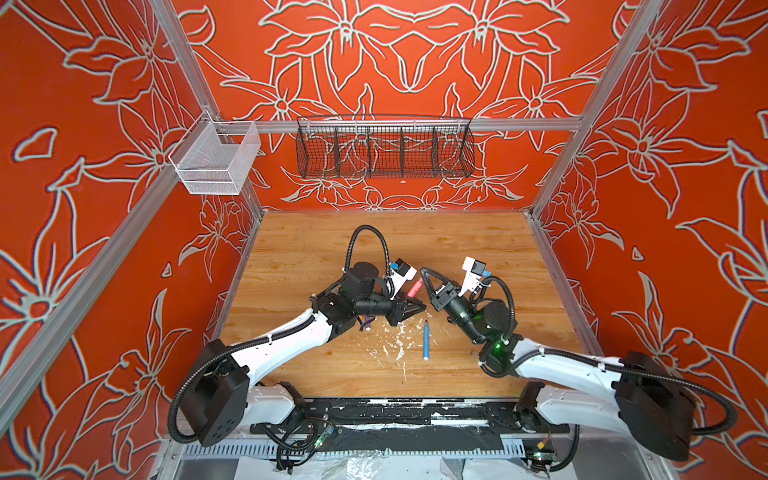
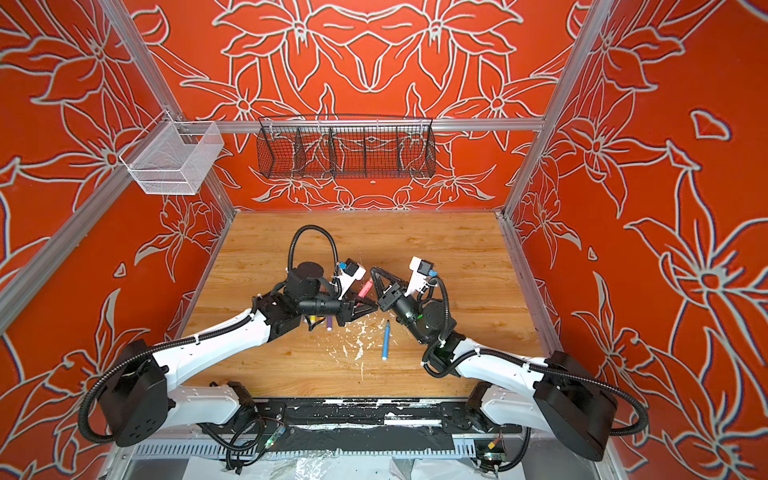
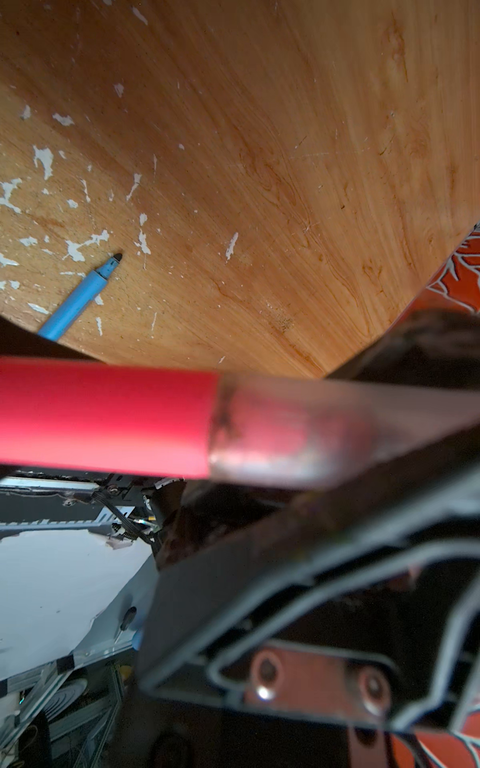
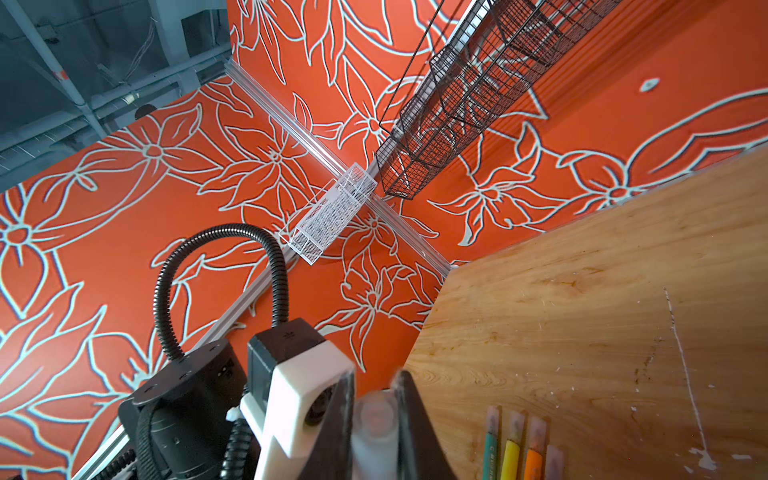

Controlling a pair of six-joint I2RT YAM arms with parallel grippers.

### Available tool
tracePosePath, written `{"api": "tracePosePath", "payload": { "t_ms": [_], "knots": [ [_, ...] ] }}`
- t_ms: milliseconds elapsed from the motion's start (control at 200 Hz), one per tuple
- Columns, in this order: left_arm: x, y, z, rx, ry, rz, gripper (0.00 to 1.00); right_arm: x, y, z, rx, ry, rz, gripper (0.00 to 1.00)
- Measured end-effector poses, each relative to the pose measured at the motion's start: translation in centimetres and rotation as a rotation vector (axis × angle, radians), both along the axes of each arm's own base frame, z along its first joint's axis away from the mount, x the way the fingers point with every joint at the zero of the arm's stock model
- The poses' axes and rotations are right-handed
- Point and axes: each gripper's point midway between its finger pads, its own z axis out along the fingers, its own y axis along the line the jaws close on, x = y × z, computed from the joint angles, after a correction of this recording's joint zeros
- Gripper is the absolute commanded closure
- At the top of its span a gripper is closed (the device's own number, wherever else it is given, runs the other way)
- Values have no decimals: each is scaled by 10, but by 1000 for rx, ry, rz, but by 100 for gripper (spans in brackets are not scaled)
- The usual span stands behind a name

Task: Insert the pens into the pen caps
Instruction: 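Open the right gripper off the cap and withdraw it while left holds marker, then lower the capped pink marker beside the highlighters and open the left gripper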

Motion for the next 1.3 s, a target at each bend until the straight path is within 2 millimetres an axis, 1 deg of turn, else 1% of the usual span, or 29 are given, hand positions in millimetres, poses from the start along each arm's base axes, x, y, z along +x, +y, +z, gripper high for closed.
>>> {"api": "tracePosePath", "payload": {
  "t_ms": [230,275,335,355,385,430,460,480,515,555,611,661,741,801,856,891,956,981,996,1041,1086,1211,1301],
  "knots": [
    [0,8,12,-30,4,3,100,2,8,10,27,-13,11,100],
    [1,10,14,-29,-1,13,100,3,10,12,7,-5,8,87],
    [1,13,17,-29,-14,26,100,3,11,18,-38,19,2,75],
    [2,14,19,-30,-19,35,100,3,12,19,-59,28,3,69],
    [12,19,25,-35,-32,104,100,-3,17,19,-105,42,25,61],
    [40,40,39,-57,-67,261,100,-20,26,16,-187,62,82,52],
    [55,55,45,-68,-77,356,100,-31,30,15,-241,73,116,47],
    [64,67,49,-76,-86,420,100,-34,30,15,-263,82,122,44],
    [72,83,52,-85,-91,505,100,-36,26,17,-313,87,118,41],
    [71,92,50,-85,-81,561,100,-30,15,21,-353,95,79,38],
    [61,97,42,-66,-49,607,100,-13,-8,24,-398,120,-15,35],
    [49,97,31,-39,-15,631,100,0,-29,23,-440,138,-96,33],
    [28,97,9,22,48,652,100,19,-64,11,-512,182,-241,31],
    [14,98,-10,74,98,661,100,28,-85,-1,-570,202,-331,31],
    [5,101,-29,126,141,674,100,32,-99,-17,-633,205,-397,30],
    [1,103,-41,159,166,684,100,33,-107,-30,-681,203,-435,29],
    [-6,107,-65,224,211,697,100,34,-122,-63,-781,241,-493,30],
    [-8,107,-73,250,226,700,100,34,-126,-73,-818,258,-503,29],
    [-9,108,-77,264,233,703,100,34,-129,-78,-833,268,-509,28],
    [-10,107,-91,307,252,703,100,36,-132,-86,-869,282,-515,24],
    [-11,105,-103,348,267,700,100,37,-134,-87,-886,279,-523,22],
    [-9,105,-135,473,295,715,100,39,-140,-86,-901,277,-553,22],
    [-4,106,-149,537,304,732,100,40,-141,-86,-908,280,-564,23]
  ]
}}
